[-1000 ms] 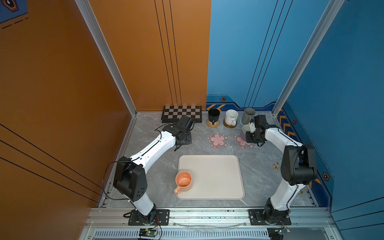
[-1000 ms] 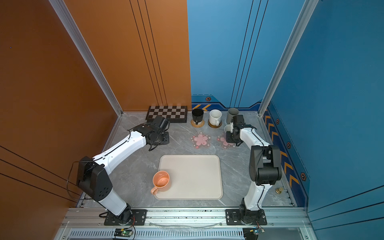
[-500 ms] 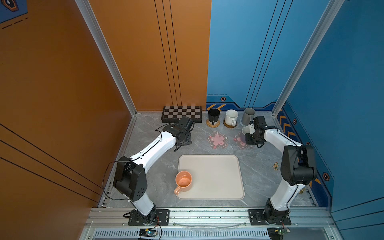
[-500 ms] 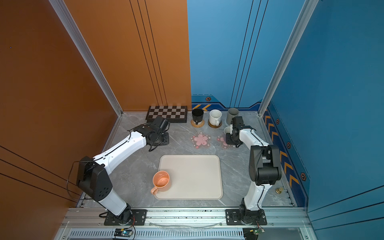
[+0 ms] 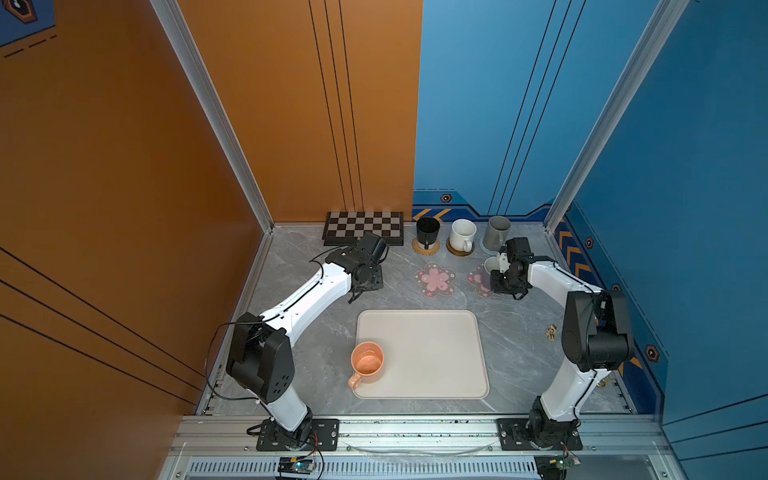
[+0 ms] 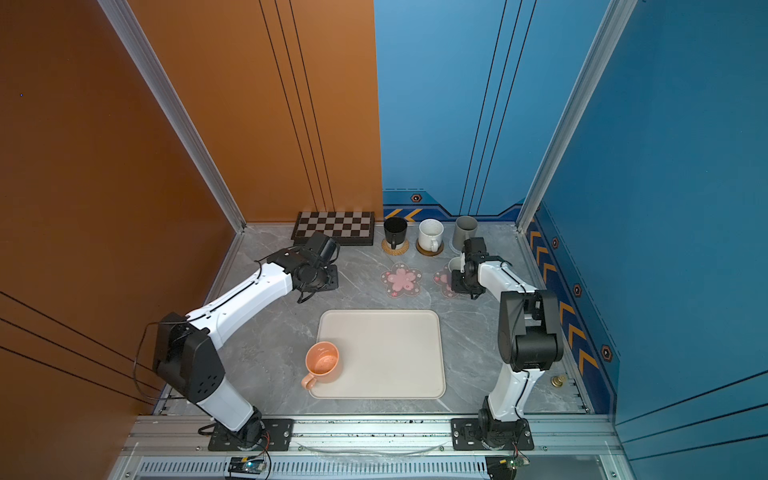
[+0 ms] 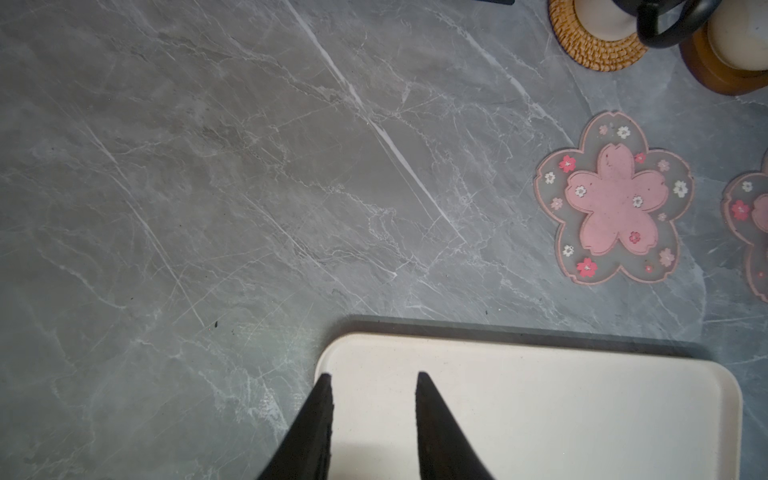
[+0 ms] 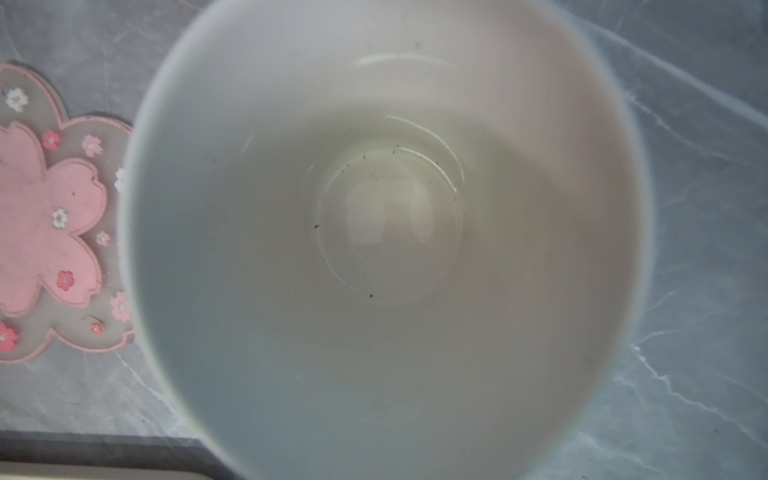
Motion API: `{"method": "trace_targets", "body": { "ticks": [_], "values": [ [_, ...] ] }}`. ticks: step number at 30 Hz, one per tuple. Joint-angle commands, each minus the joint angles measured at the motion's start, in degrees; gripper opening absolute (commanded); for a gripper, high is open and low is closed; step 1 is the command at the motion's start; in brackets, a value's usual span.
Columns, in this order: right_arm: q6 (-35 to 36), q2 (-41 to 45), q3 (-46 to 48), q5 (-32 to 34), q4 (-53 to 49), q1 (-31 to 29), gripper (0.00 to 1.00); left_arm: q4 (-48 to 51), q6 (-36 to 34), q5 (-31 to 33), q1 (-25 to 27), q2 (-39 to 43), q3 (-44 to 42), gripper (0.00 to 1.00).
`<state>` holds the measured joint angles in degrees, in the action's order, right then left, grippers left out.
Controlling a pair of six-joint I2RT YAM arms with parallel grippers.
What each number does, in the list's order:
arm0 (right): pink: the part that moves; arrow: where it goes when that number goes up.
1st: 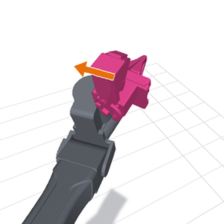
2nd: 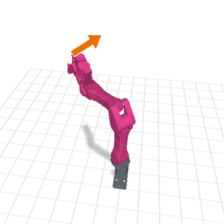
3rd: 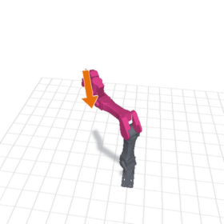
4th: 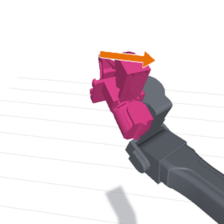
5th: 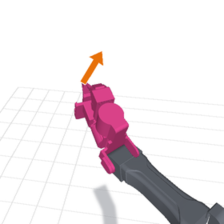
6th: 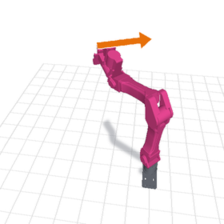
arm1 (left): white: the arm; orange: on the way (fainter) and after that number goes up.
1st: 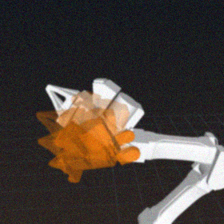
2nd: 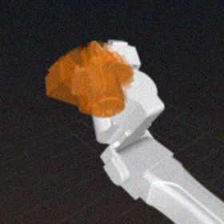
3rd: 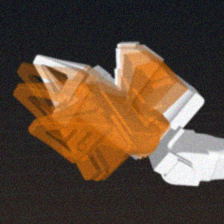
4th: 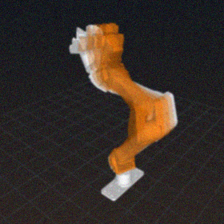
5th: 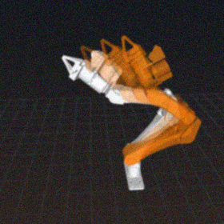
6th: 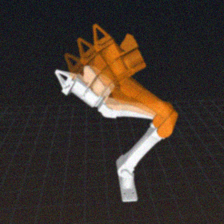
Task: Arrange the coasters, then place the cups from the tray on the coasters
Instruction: 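Lower the purple-handled mug onto the pink flower coaster and open the right gripper, then lower the left gripper over the orange-pink mug while the right gripper rises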
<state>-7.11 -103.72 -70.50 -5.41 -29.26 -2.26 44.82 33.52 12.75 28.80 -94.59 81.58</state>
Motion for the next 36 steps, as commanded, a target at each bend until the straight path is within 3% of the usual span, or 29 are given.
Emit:
{"method": "trace_targets", "body": {
  "ticks": [1, 12, 24, 33, 36],
  "values": [
    [-0.9, 2.1, 1.0, 0.1, 1.0, 0.0, 0.37, 1.0, 0.5, -1.1, 0.2, 1.8, -0.5, 0.35],
    [-2.4, 6.5, 1.0, -0.5, -1.5, 0.2, 0.44, 1.3, 0.2, -1.3, 0.7, 5.5, -3.6, 0.35],
    [-3.7, 21.0, 5.6, -0.4, -1.8, 1.5, 0.47, 7.4, -2.7, 0.7, 1.1, 18.2, -8.5, 0.41],
    [-4.8, 29.7, 4.9, -2.0, -5.4, 1.6, 0.55, 10.4, -1.7, 0.2, 5.3, 26.3, -12.8, 0.45],
    [-4.5, 31.0, 4.9, -6.7, -6.9, 1.5, 0.57, 13.0, -0.5, 1.2, 8.5, 28.3, -14.0, 0.46]
  ]
}}
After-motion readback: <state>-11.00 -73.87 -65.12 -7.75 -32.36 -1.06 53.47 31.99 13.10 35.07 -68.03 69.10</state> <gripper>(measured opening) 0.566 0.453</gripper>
